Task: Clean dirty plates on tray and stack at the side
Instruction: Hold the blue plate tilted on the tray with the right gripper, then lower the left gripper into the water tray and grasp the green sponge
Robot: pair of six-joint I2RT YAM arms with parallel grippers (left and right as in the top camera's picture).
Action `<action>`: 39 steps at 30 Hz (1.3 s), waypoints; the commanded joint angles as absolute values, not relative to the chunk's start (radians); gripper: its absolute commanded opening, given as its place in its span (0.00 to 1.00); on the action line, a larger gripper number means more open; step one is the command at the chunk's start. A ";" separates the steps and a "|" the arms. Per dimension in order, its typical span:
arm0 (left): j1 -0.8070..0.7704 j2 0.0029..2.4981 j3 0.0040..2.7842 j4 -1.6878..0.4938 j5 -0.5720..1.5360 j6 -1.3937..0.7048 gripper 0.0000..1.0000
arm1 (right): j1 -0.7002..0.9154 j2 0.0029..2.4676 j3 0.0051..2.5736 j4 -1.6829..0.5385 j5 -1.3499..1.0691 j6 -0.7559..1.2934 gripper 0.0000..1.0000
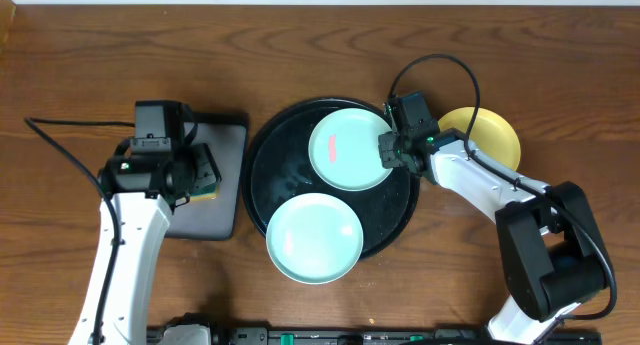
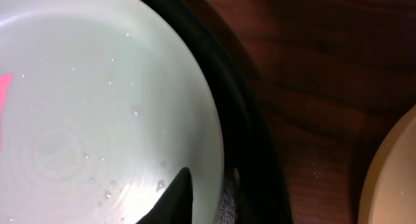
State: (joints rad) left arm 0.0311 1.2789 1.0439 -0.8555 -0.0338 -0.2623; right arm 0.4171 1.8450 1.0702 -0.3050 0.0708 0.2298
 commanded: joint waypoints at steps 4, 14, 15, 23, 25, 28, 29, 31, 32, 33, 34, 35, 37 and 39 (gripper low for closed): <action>0.034 1.285 1.036 -0.847 -0.037 -0.263 0.63 | 0.420 1.852 1.064 -0.301 0.088 0.231 0.13; 0.034 1.285 1.036 -0.848 -0.037 -0.263 0.63 | 0.420 1.852 1.044 -0.273 0.089 0.280 0.10; 0.034 1.285 1.036 -0.848 -0.037 -0.263 0.63 | 0.420 1.852 1.044 -0.273 0.089 0.280 0.09; 0.034 1.285 1.036 -0.848 -0.037 -0.263 0.63 | 0.420 1.852 1.039 -0.272 0.085 0.321 0.06; 0.034 1.285 1.036 -0.848 -0.037 -0.263 0.63 | 0.420 1.852 1.039 -0.272 0.073 0.321 0.04; 0.034 1.285 1.036 -0.848 -0.037 -0.263 0.63 | 0.420 1.852 1.039 -0.272 0.047 0.321 0.01; 0.034 1.285 1.036 -0.848 -0.037 -0.263 0.63 | 0.420 1.852 1.039 -0.271 0.037 0.321 0.01; 0.035 1.285 1.036 -0.848 -0.037 -0.263 0.63 | 0.420 1.852 1.039 -0.271 0.010 0.321 0.01; 0.034 1.285 1.036 -0.848 -0.037 -0.263 0.63 | 0.420 1.852 1.039 -0.272 -0.002 0.321 0.01; 0.035 1.285 1.036 -0.848 -0.037 -0.263 0.63 | 0.420 1.852 1.039 -0.272 -0.011 0.321 0.01; 0.034 1.285 1.036 -0.848 -0.037 -0.263 0.63 | 0.420 1.852 1.039 -0.272 -0.013 0.321 0.01; 0.035 1.285 1.036 -0.848 -0.038 -0.262 0.64 | 0.420 1.852 1.039 -0.272 -0.013 0.321 0.01; 0.035 1.285 1.036 -0.847 -0.038 -0.262 0.64 | 0.420 1.852 1.039 -0.272 -0.013 0.321 0.02; 0.035 1.285 1.036 -0.847 -0.038 -0.262 0.63 | 0.420 1.852 1.039 -0.272 -0.013 0.321 0.11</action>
State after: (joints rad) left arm 0.0311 1.2831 1.0439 -0.8486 -0.0322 -0.2623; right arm 0.4171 1.8450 1.0477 -0.2714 0.0223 0.3115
